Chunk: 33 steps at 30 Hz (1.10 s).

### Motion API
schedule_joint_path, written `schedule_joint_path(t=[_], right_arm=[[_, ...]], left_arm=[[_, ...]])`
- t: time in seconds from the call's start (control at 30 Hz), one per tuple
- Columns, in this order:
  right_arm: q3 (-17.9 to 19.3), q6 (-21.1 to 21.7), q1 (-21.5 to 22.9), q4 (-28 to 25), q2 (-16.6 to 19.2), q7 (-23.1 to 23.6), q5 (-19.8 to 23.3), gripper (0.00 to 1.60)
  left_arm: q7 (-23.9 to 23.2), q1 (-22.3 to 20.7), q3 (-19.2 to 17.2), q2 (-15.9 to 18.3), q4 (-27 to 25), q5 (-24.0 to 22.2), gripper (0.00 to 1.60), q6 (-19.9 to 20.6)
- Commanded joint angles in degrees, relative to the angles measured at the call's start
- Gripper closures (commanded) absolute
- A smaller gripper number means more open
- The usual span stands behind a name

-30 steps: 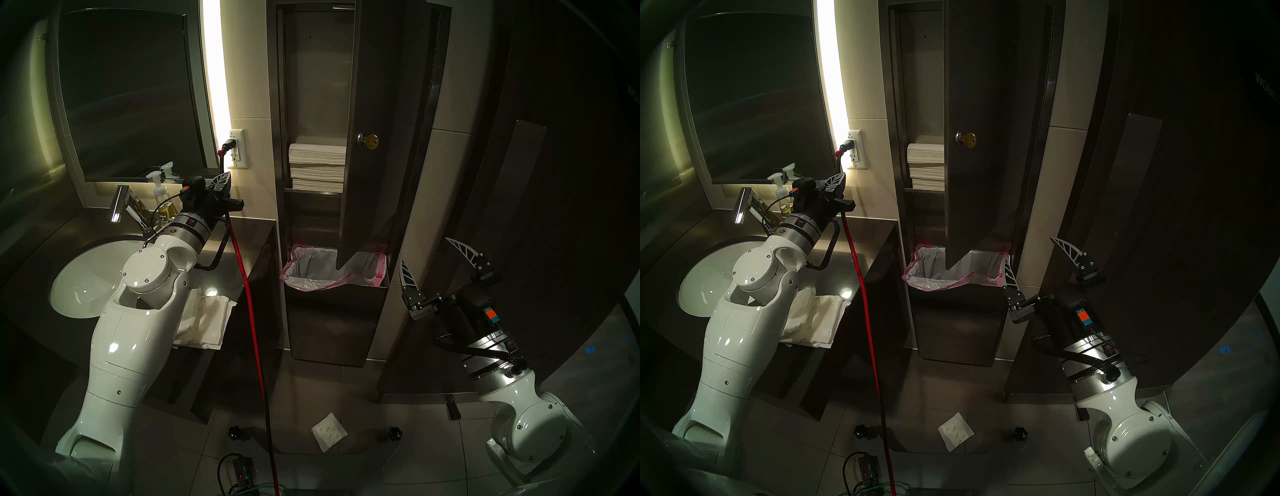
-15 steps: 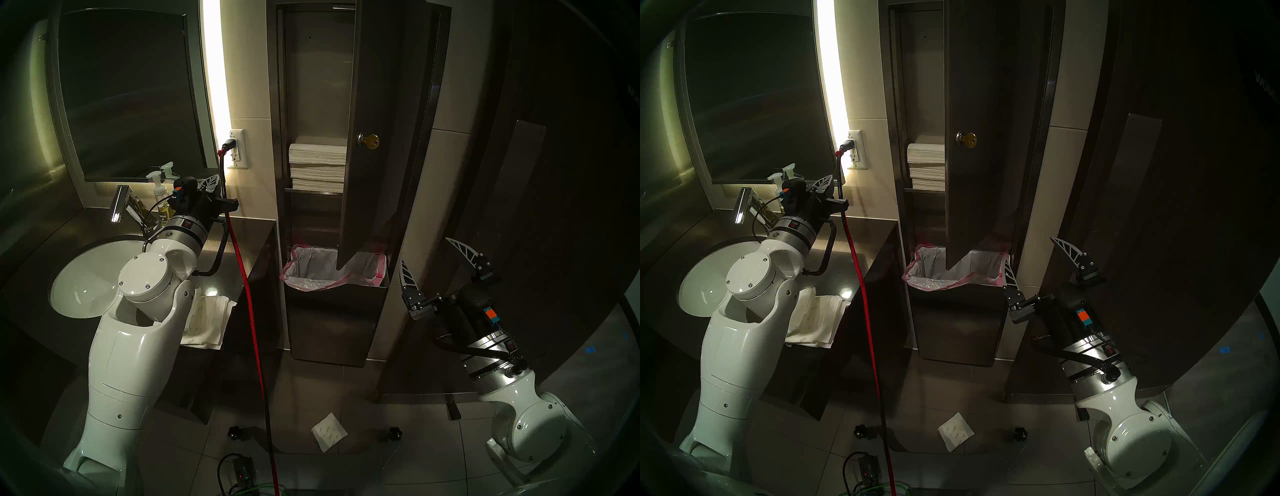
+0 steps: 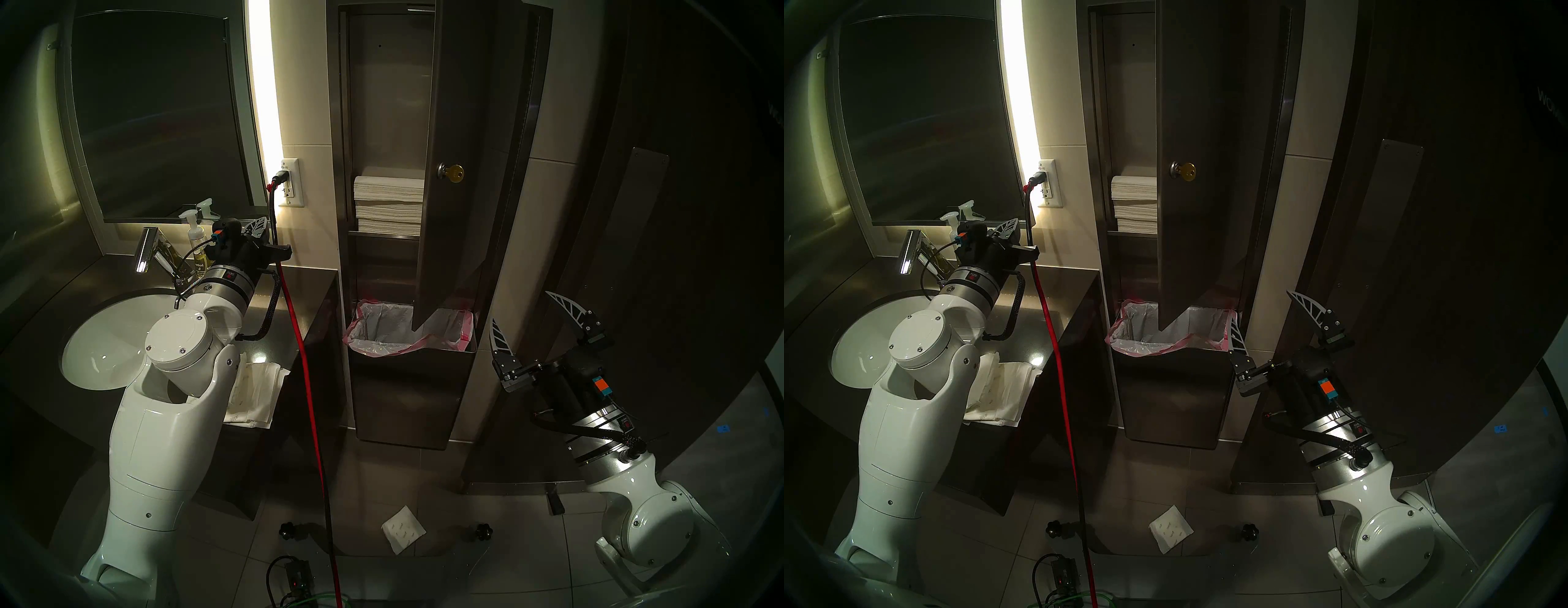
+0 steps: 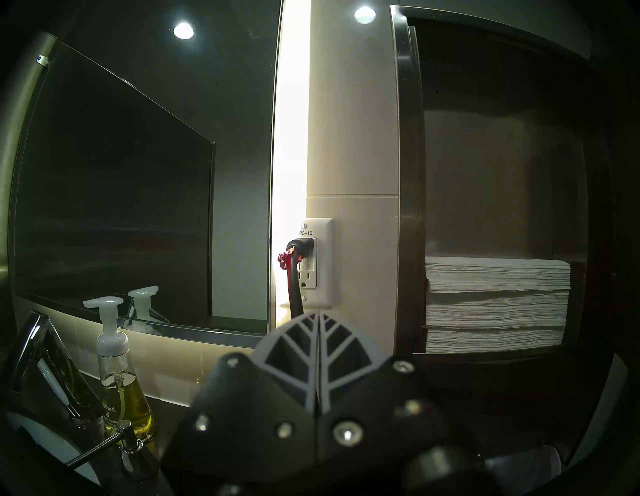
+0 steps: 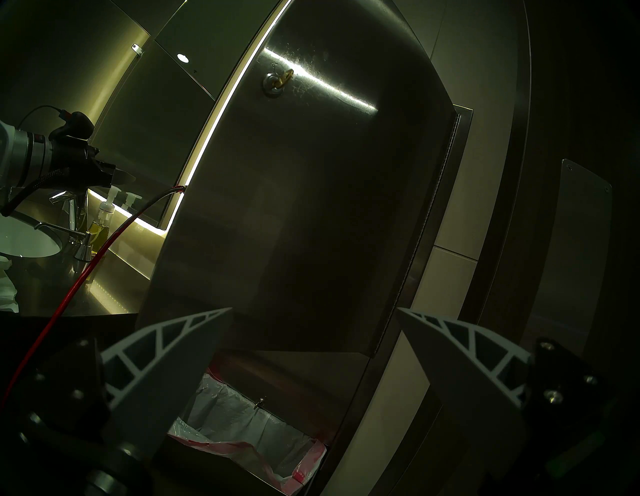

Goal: Twist key and open towel dispenser

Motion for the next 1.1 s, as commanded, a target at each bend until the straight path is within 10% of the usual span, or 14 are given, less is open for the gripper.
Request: schedule_joint_path(t=[0.0, 0.03, 0.07, 1.07], right_arm=[[-0.04, -0.11, 0.01, -0.85, -0.02, 0.00, 0.08, 0.00], [-0.04, -0.11, 0.01, -0.85, -0.02, 0.00, 0.08, 0.00], [-0.04, -0.10, 0.01, -0.85, -0.02, 0.00, 0.07, 0.00], [-0.04, -0.10, 0.01, -0.85, -0.02, 0.00, 0.08, 0.00]], left_arm=[[-0.45, -0.74, -0.13, 0.17, -0.96, -0.11, 1.60, -0.54], [-0.46, -0.74, -0.14, 0.16, -0.96, -0.10, 1.60, -0.55], [-0.31, -1.69, 1.84, 4.30, -1.23, 2.25, 0.00, 5.81], [-0.94, -4.72, 2.78, 4.35, -1.91, 2.31, 0.00, 16.92]])
